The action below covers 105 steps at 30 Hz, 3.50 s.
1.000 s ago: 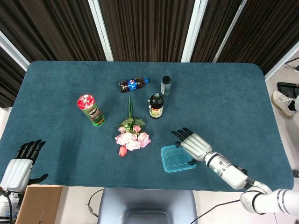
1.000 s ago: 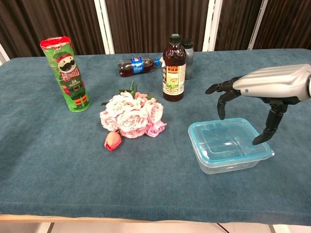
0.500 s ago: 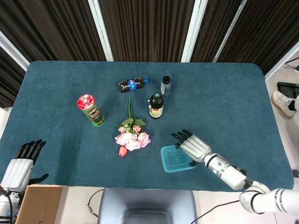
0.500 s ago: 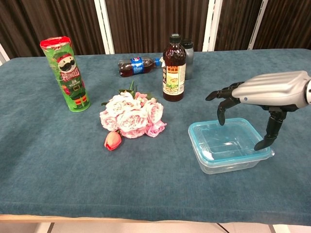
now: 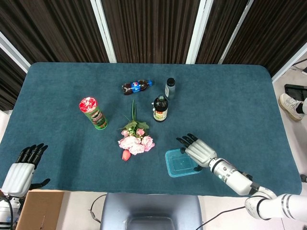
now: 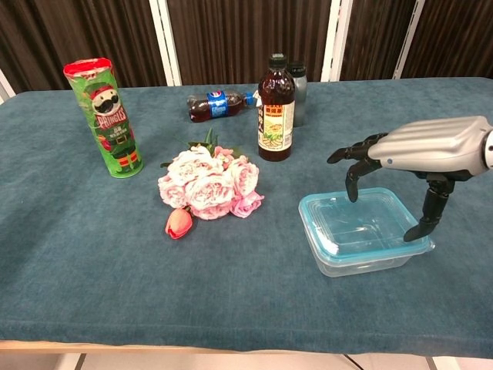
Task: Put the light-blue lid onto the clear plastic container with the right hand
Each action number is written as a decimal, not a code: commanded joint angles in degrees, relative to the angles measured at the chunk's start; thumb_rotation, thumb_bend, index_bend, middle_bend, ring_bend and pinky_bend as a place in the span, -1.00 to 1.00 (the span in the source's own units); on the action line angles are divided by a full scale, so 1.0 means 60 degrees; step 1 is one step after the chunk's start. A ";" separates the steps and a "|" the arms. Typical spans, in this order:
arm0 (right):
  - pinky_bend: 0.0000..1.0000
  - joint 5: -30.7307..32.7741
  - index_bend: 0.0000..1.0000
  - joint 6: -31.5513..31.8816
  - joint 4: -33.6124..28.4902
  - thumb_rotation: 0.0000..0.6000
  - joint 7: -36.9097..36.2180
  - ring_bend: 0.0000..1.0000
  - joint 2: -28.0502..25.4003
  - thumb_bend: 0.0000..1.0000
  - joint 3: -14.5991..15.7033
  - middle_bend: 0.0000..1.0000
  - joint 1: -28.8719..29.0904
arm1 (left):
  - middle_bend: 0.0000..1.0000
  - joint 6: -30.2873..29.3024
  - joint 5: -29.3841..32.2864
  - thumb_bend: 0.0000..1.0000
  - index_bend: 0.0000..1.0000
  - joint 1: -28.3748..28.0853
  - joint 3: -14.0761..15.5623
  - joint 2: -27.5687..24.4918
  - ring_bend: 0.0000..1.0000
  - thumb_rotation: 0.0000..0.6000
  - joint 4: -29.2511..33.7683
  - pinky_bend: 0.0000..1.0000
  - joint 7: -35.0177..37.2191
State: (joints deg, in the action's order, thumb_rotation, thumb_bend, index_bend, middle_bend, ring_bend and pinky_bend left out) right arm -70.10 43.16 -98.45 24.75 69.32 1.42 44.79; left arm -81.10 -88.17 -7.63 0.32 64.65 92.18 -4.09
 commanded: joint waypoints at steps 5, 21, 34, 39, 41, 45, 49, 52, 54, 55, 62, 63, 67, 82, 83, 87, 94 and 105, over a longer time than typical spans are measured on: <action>-1.00 0.0212 -0.09 0.0028 -0.0005 1.00 0.0279 -1.00 0.0086 -0.61 0.0061 -0.79 0.0015 | -0.92 -0.0017 -0.0026 -0.12 -1.00 0.0002 0.0010 -0.0004 -0.92 1.00 -0.0010 -0.81 0.0018; -1.00 0.0177 -0.09 0.0491 -0.0193 1.00 0.0148 -1.00 0.0037 -0.61 -0.0086 -0.79 -0.0109 | -0.92 -0.0057 -0.0075 -0.11 -1.00 0.0013 0.0034 -0.0020 -0.92 1.00 -0.0016 -0.81 0.0057; -1.00 0.0232 -0.07 0.0700 -0.0608 1.00 0.0182 -1.00 0.0452 -0.61 -0.0547 -0.79 0.0095 | -0.92 -0.0051 -0.0089 -0.12 -1.00 0.0004 0.0041 -0.0041 -0.92 1.00 -0.0016 -0.81 0.0119; -1.00 0.0589 -0.06 0.0683 -0.0598 1.00 0.0701 -1.00 0.0852 -0.61 -0.0499 -0.79 0.0222 | -0.92 -0.0090 -0.0102 -0.12 -1.00 0.0027 0.0048 -0.0063 -0.92 1.00 -0.0033 -0.81 0.0187; -1.00 0.0731 -0.05 0.0672 -0.0592 1.00 0.0856 -1.00 0.0954 -0.61 -0.0468 -0.79 0.0259 | -0.92 -0.0104 -0.0114 -0.12 -1.00 0.0032 0.0051 -0.0069 -0.92 1.00 -0.0035 -0.81 0.0209; -1.00 0.0999 -0.05 0.0695 -0.0584 1.00 0.1088 -1.00 0.1104 -0.61 -0.0443 -0.79 0.0324 | -0.92 -0.0118 -0.0135 -0.12 -1.00 0.0037 0.0059 -0.0079 -0.92 1.00 -0.0039 -0.81 0.0236; -1.00 0.1239 -0.05 0.0669 -0.0630 1.00 0.1303 -1.00 0.1102 -0.61 -0.0381 -0.79 0.0405 | -0.92 -0.0110 -0.0143 -0.11 -1.00 0.0034 0.0064 -0.0076 -0.92 1.00 -0.0043 -0.81 0.0240; -1.00 0.1405 -0.07 0.0649 -0.0647 1.00 0.1481 -1.00 0.1101 -0.61 -0.0322 -0.79 0.0475 | -0.92 -0.0091 -0.0145 -0.12 -1.00 0.0026 0.0068 -0.0068 -0.92 1.00 -0.0047 -0.81 0.0226; -1.00 0.1479 -0.07 0.0646 -0.0656 1.00 0.1549 -1.00 0.1111 -0.61 -0.0292 -0.79 0.0508 | -0.92 -0.0086 -0.0147 -0.12 -1.00 0.0022 0.0068 -0.0062 -0.92 1.00 -0.0044 -0.81 0.0209; -1.00 0.1507 -0.08 0.0656 -0.0647 1.00 0.1590 -1.00 0.1122 -0.60 -0.0276 -0.79 0.0526 | -0.92 -0.0085 -0.0145 -0.11 -1.00 0.0023 0.0069 -0.0059 -0.92 1.00 -0.0042 -0.81 0.0199; -1.00 0.1599 -0.08 0.0681 -0.0599 1.00 0.1683 -1.00 0.1152 -0.54 -0.0174 -0.79 0.0590 | -0.92 -0.0062 -0.0132 -0.12 -1.00 0.0014 0.0068 -0.0047 -0.92 1.00 -0.0043 -0.81 0.0175; -1.00 0.1600 -0.07 0.0681 -0.0596 1.00 0.1681 -1.00 0.1153 -0.53 -0.0163 -0.79 0.0596 | -0.92 -0.0067 -0.0138 -0.11 -1.00 0.0016 0.0069 -0.0046 -0.92 1.00 -0.0045 -0.81 0.0177; -1.00 0.1614 -0.06 0.0685 -0.0591 1.00 0.1690 -1.00 0.1153 -0.53 -0.0121 -0.79 0.0627 | -0.92 -0.0095 -0.0153 -0.12 -1.00 0.0024 0.0069 -0.0050 -0.92 1.00 -0.0047 -0.81 0.0190; -1.00 0.1787 -0.05 0.0684 -0.0597 1.00 0.1794 -1.00 0.1141 -0.52 0.0005 -0.79 0.0759 | -0.92 -0.0093 -0.0232 -0.12 -1.00 0.0018 0.0110 -0.0065 -0.92 1.00 -0.0058 -0.81 0.0240; -1.00 0.1795 -0.05 0.0688 -0.0602 1.00 0.1794 -1.00 0.1140 -0.52 0.0007 -0.79 0.0765 | -0.92 -0.0093 -0.0235 -0.12 -1.00 0.0016 0.0109 -0.0069 -0.92 1.00 -0.0055 -0.81 0.0247; -1.00 0.1814 -0.05 0.0704 -0.0606 1.00 0.1809 -1.00 0.1142 -0.52 0.0034 -0.79 0.0786 | -0.92 -0.0093 -0.0254 -0.12 -1.00 0.0012 0.0115 -0.0076 -0.92 1.00 -0.0053 -0.81 0.0259; -1.00 0.1903 -0.05 0.0727 -0.0577 1.00 0.1907 -1.00 0.1181 -0.52 0.0104 -0.79 0.0831 | -0.92 -0.0105 -0.0278 -0.12 -1.00 0.0011 0.0122 -0.0082 -0.92 1.00 -0.0061 -0.81 0.0280; -1.00 0.1939 -0.05 0.0789 -0.0598 1.00 0.1952 -1.00 0.1189 -0.52 0.0178 -0.79 0.0855 | -0.92 -0.0130 -0.0307 -0.12 -1.00 0.0019 0.0132 -0.0095 -0.92 1.00 -0.0059 -0.81 0.0304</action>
State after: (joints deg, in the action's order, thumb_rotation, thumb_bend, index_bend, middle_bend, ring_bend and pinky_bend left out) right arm -58.47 47.88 -102.04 36.46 76.45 2.49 49.92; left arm -81.89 -90.01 -7.52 1.11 64.08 91.83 -2.26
